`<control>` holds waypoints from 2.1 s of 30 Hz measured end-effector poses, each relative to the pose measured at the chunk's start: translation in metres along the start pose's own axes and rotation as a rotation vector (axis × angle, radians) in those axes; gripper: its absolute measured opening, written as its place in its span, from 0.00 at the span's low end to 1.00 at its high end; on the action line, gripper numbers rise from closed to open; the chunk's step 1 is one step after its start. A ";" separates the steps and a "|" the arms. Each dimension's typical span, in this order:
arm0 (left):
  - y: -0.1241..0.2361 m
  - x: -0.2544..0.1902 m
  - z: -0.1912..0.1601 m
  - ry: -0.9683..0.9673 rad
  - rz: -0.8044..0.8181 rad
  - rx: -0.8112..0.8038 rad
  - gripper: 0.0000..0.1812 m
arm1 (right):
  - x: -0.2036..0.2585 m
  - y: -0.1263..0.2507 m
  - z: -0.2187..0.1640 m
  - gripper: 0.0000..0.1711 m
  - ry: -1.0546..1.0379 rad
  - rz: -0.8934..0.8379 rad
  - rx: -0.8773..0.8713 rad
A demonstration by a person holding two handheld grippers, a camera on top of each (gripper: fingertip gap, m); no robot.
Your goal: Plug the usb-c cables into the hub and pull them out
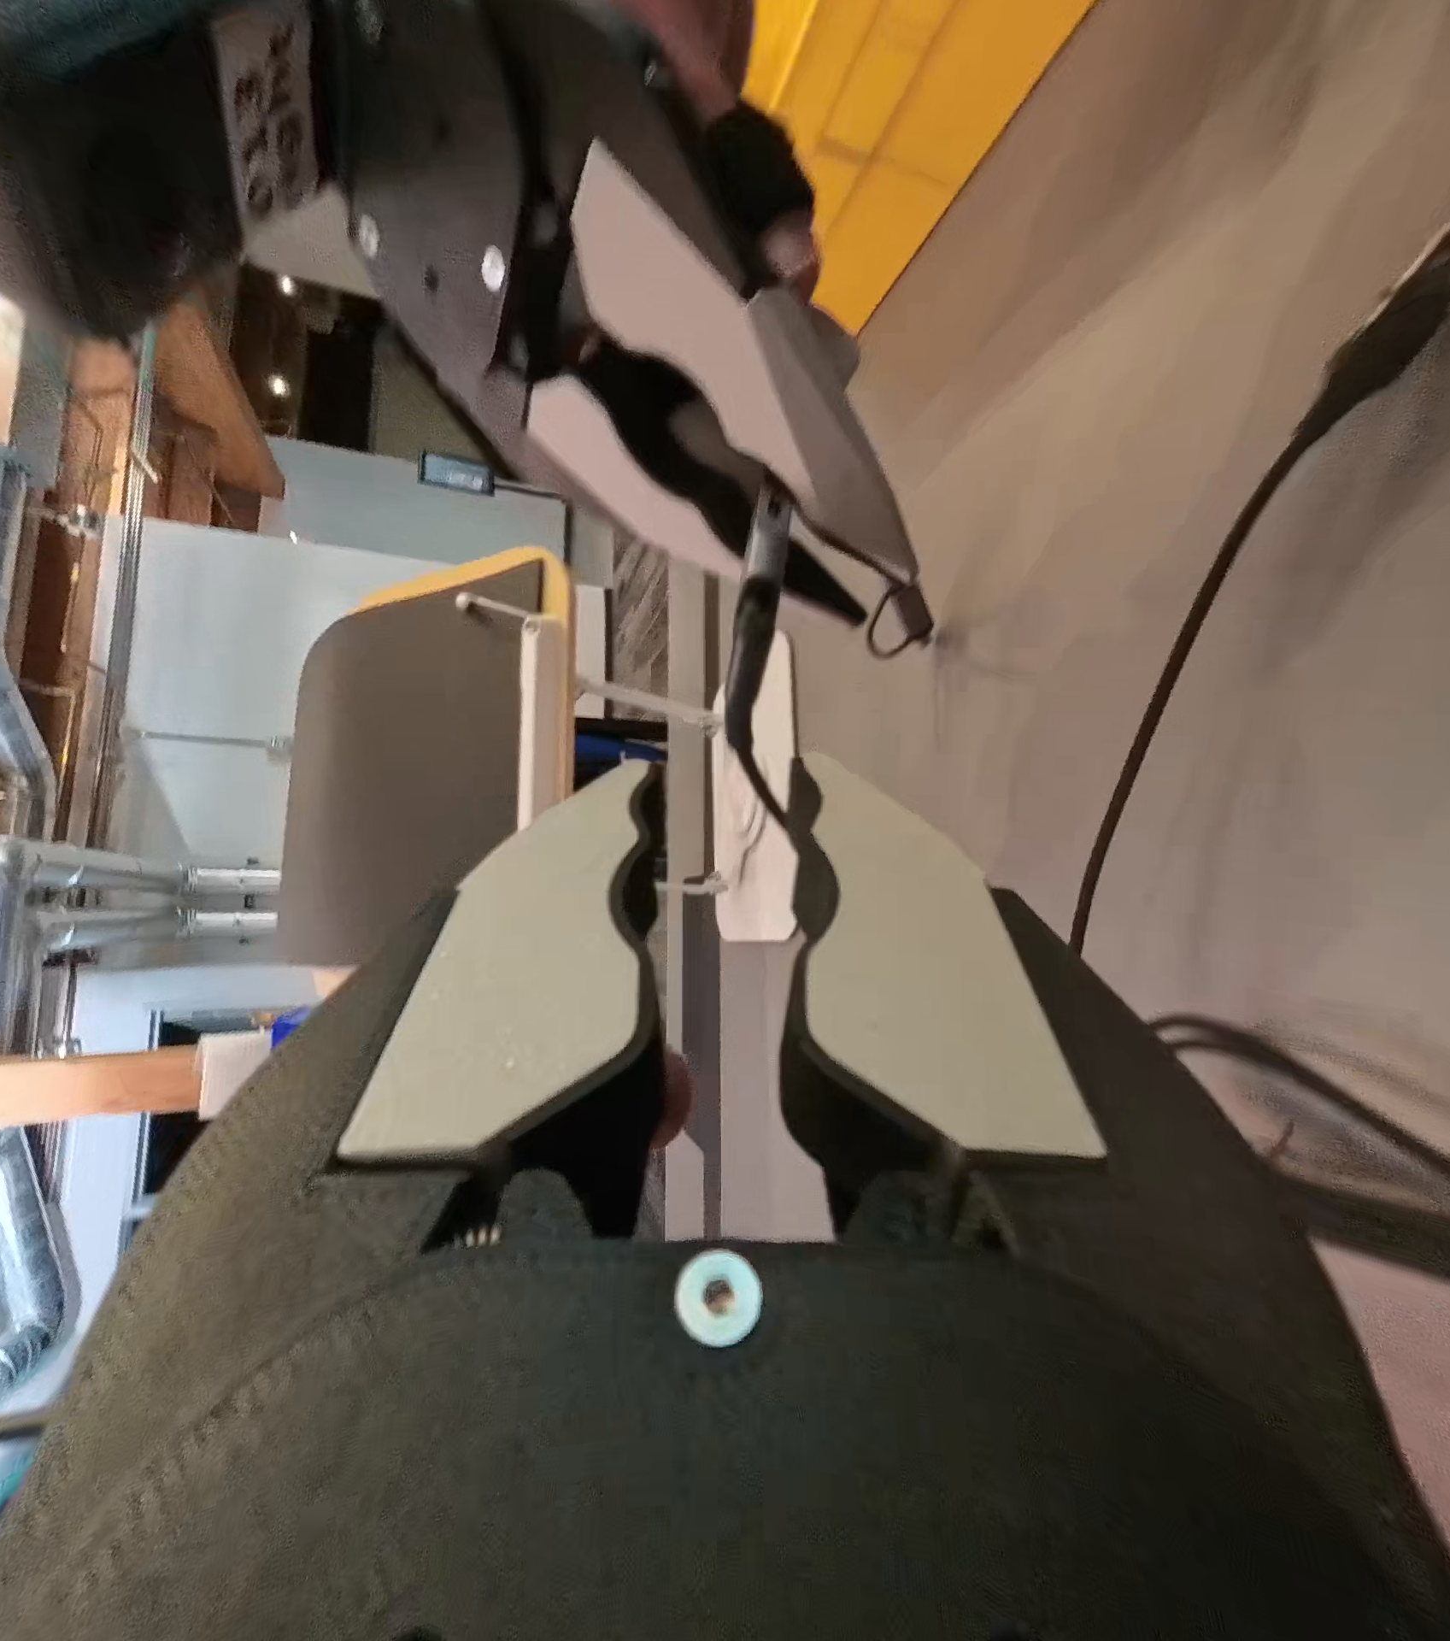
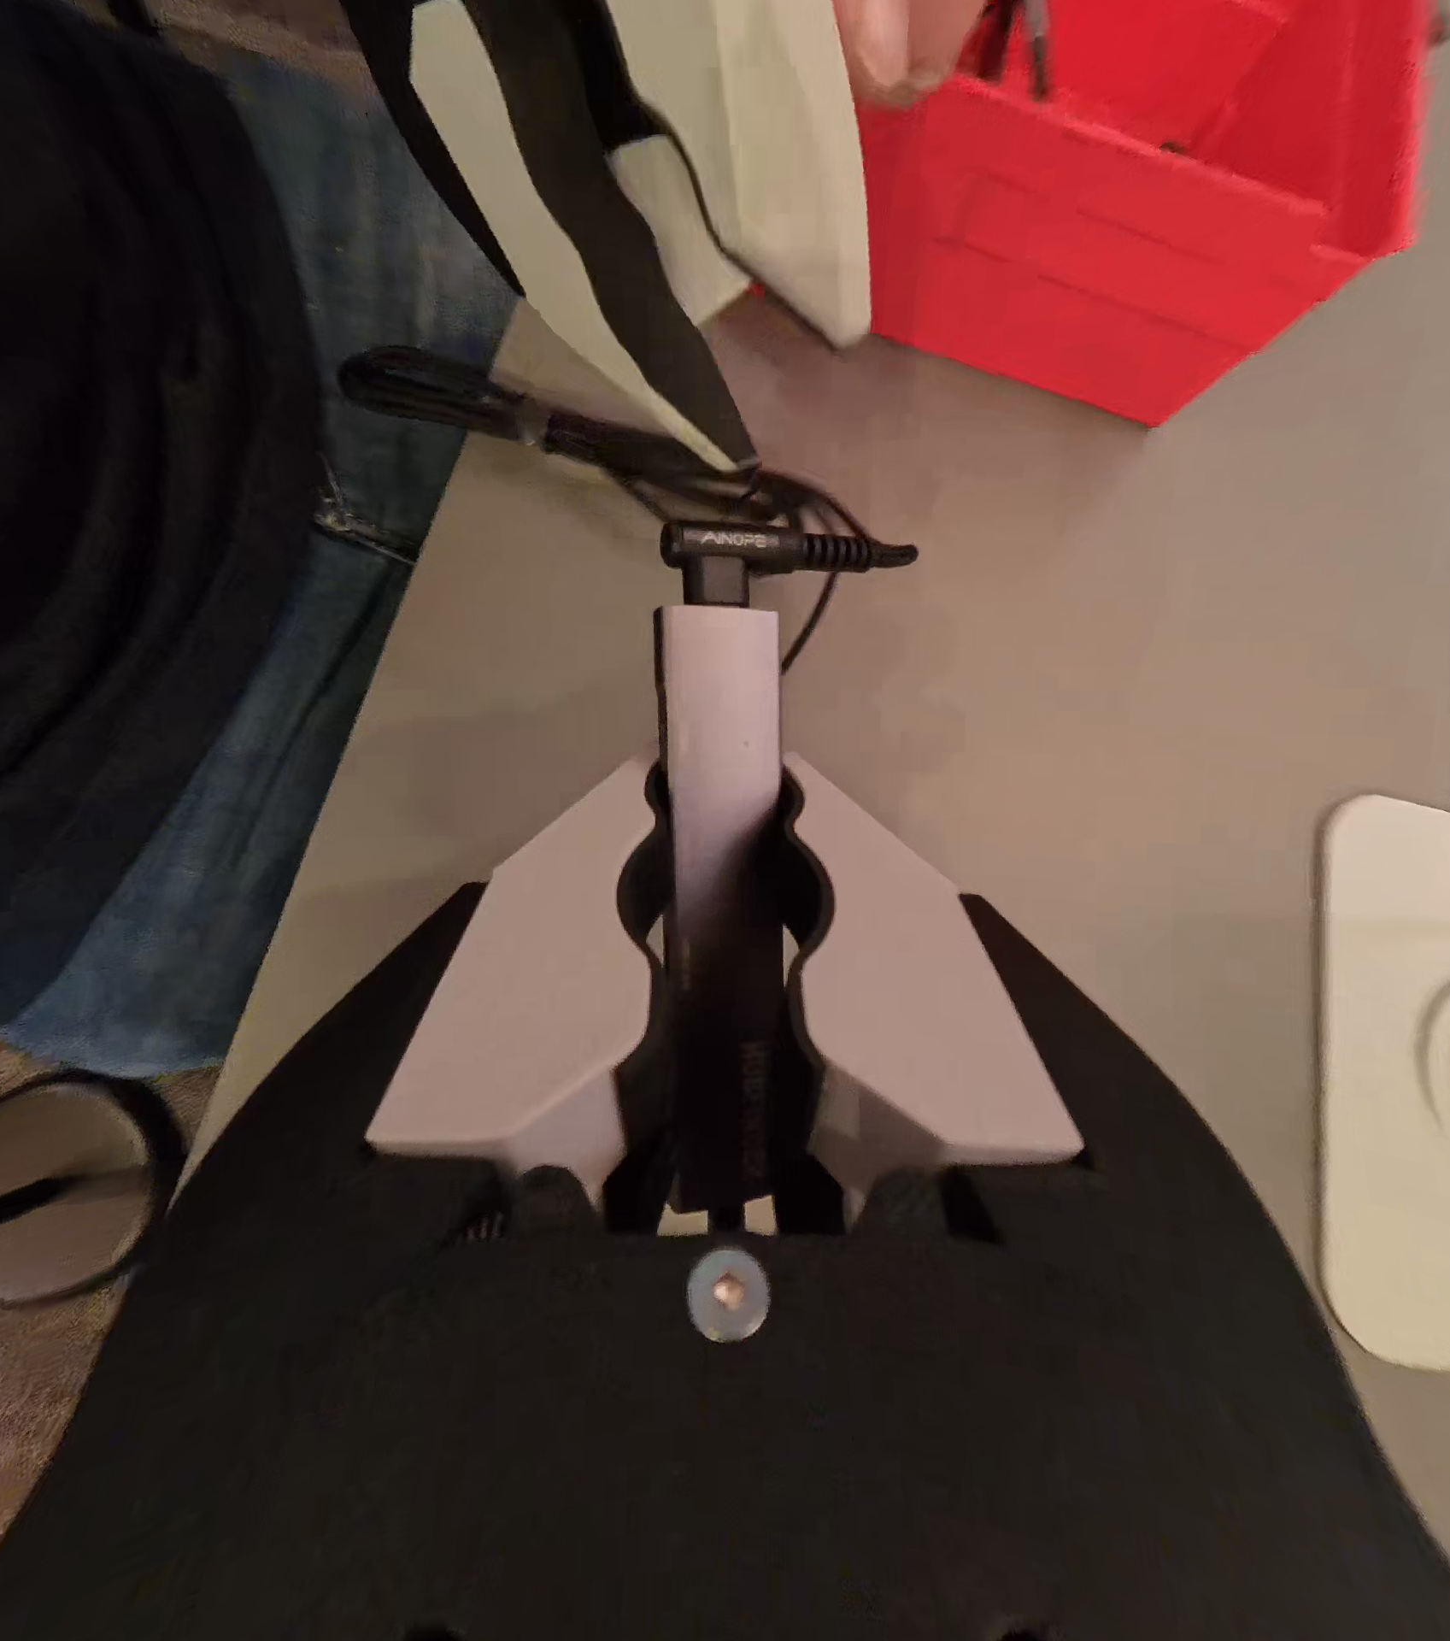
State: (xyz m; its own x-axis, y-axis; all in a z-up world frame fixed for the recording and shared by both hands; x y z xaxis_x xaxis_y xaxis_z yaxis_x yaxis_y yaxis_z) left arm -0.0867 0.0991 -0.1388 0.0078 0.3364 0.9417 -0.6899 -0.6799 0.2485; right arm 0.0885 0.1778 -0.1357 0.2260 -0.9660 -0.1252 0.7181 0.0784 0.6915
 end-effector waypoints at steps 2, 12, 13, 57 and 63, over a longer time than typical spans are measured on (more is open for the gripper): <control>0.004 0.010 -0.006 0.011 0.028 0.035 0.17 | -0.005 0.015 0.001 0.09 -0.017 -0.081 -0.016; 0.015 0.037 -0.016 0.016 0.169 0.100 0.12 | -0.028 0.158 0.024 0.09 -0.091 -0.546 -0.136; 0.015 0.037 -0.016 0.019 0.170 0.101 0.12 | -0.029 0.177 0.026 0.09 -0.090 -0.599 -0.137; -0.001 0.014 -0.022 -0.012 0.067 0.149 0.11 | -0.047 0.238 -0.241 0.09 -0.959 -0.955 -0.213; -0.003 0.010 -0.021 -0.015 0.035 0.154 0.12 | -0.044 0.181 -0.255 0.11 -0.966 -0.714 0.155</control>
State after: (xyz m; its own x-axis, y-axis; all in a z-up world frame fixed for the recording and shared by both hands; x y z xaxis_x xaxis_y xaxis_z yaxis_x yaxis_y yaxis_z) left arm -0.1000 0.1181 -0.1353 -0.0026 0.3019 0.9533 -0.5709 -0.7832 0.2464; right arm 0.3766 0.2977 -0.1864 -0.8208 -0.5707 0.0240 0.3796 -0.5136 0.7695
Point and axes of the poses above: each gripper's, where its closed fingertips meet, y back along the fingers, z out of its top, x = y × z across the jaws, the point moved 10 cm from there along y, back along the fingers, and after that the axes turned 2 degrees about -x, right-handed, at the moved point
